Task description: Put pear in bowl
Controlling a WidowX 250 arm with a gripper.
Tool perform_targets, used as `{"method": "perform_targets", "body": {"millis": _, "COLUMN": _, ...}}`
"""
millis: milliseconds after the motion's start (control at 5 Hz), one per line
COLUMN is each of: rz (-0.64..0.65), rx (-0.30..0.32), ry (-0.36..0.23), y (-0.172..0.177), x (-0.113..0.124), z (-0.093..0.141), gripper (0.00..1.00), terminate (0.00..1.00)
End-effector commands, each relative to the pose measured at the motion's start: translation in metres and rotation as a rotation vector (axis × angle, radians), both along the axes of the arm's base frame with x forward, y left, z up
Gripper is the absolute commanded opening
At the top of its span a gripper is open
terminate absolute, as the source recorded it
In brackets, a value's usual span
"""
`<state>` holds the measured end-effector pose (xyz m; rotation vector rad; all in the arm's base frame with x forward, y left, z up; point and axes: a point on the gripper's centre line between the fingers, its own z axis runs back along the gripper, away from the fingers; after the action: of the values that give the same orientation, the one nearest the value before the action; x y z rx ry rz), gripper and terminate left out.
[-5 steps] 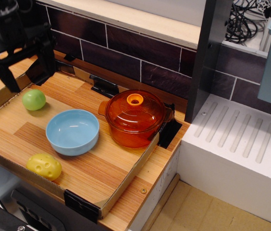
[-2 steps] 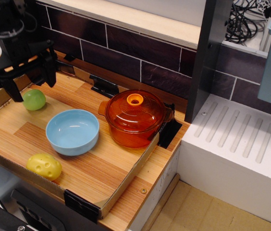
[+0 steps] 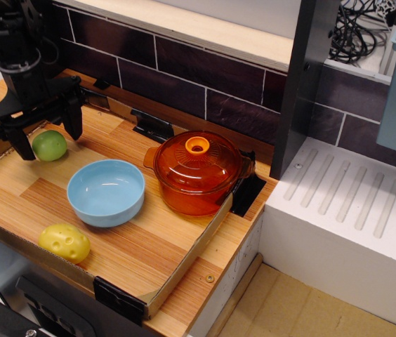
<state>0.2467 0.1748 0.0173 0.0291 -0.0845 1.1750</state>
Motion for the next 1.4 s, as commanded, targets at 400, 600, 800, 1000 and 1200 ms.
{"method": "perform_targets", "body": {"millis": 400, "rz": -0.021, "rx": 0.005, "ry": -0.060, "y": -0.021, "x": 0.006, "z": 0.031, "gripper": 0.00, "terminate": 0.00}}
{"method": "perform_targets", "body": {"millis": 600, "rz": -0.014, "rx": -0.023, "ry": -0.084, "y": -0.032, "x": 0.010, "z": 0.056, "gripper": 0.00, "terminate": 0.00}}
{"method": "perform_targets", "body": {"millis": 800, "rz": -0.054, "rx": -0.019, "ry": -0.172, "y": -0.056, "x": 0.015, "z": 0.077, "gripper": 0.00, "terminate": 0.00}}
{"method": "perform_targets", "body": {"millis": 1000, "rz": -0.167, "rx": -0.062, "ry": -0.106, "y": -0.087, "x": 0.005, "z": 0.081, "gripper": 0.00, "terminate": 0.00}}
{"method": "perform_targets", "body": {"millis": 1200, "rz": -0.223, "rx": -0.082, "ry": -0.077, "y": -0.112, "x": -0.013, "z": 0.078, "gripper": 0.00, "terminate": 0.00}}
